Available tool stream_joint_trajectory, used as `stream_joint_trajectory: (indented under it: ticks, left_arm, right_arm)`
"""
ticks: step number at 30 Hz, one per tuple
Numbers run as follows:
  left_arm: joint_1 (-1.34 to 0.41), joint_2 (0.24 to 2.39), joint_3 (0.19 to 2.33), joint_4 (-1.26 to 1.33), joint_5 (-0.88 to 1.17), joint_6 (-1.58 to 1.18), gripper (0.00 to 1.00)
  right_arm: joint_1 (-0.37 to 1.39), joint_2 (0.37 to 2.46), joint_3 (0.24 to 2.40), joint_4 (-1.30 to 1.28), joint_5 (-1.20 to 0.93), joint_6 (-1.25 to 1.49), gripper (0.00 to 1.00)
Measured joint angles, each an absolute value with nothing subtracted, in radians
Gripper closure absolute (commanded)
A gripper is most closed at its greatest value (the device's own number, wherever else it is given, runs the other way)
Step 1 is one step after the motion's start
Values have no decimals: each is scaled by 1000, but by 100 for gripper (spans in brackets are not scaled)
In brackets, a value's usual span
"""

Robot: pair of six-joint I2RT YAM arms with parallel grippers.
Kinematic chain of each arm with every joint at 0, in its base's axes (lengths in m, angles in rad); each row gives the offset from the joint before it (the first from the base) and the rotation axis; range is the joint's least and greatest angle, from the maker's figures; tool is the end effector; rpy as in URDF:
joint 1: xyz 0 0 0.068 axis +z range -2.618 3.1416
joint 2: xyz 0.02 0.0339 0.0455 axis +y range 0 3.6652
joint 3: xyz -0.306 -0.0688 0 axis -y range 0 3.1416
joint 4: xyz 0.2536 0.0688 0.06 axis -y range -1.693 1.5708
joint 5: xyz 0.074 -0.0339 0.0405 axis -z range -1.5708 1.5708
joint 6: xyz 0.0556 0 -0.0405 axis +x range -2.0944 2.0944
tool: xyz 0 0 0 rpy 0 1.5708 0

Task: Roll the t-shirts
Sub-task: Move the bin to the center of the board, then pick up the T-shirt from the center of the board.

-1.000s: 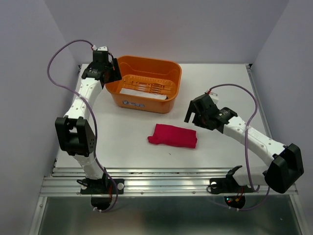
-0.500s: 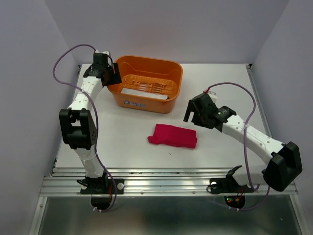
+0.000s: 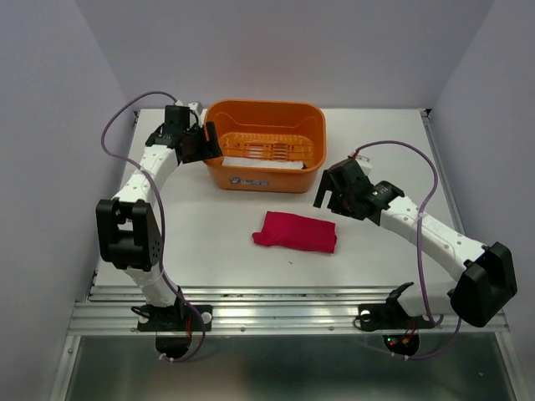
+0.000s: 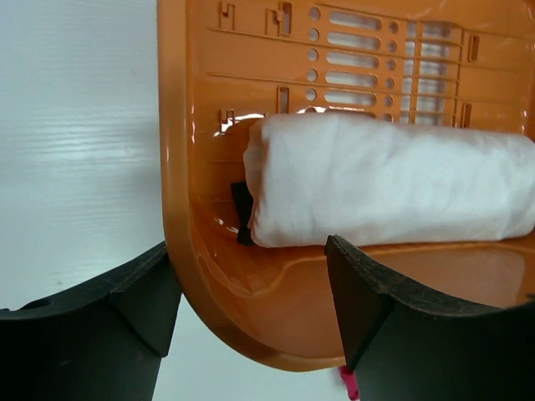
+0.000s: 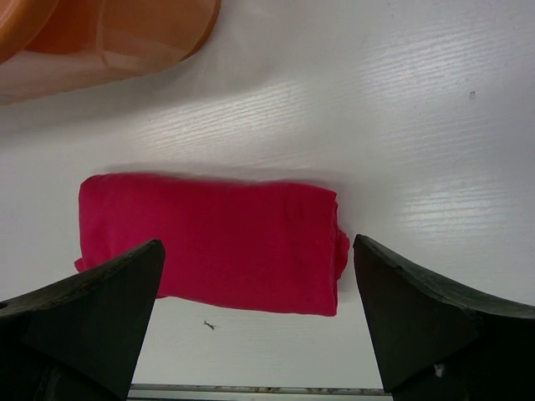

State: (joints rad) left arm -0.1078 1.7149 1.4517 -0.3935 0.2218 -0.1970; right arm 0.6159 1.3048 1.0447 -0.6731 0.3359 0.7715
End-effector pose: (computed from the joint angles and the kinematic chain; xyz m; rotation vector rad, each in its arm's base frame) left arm 0.4222 -0.0580 0.3300 0.0226 2.2403 -0.4132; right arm 0.2354 0.1441 0.2999 0.3255 2.4200 0.1967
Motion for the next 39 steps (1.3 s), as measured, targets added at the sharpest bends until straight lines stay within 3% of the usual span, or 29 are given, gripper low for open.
stream_joint_trajectory:
  ticks: [9,16,23,32,39]
  left_arm:
    - [-183,1588,1352,-413,269,-219,18]
    - [-183,1419,1318,-419,152,-241,16]
    - [-195,1136,1090,-406,24,-392,25]
    - [-470,1005,831,-455,-3,-635,25]
    - [-567,1019,712,-369,84,-720,23]
  right_arm:
    - [582,1294,1025,-672,290,779,0]
    - [576,1243,960,-673,235,790,0]
    - [576,1236,954,-672,216,789,0]
    - [576,1240,955,-673,213,789,0]
    - [576,1258,955,-673,213,790,0]
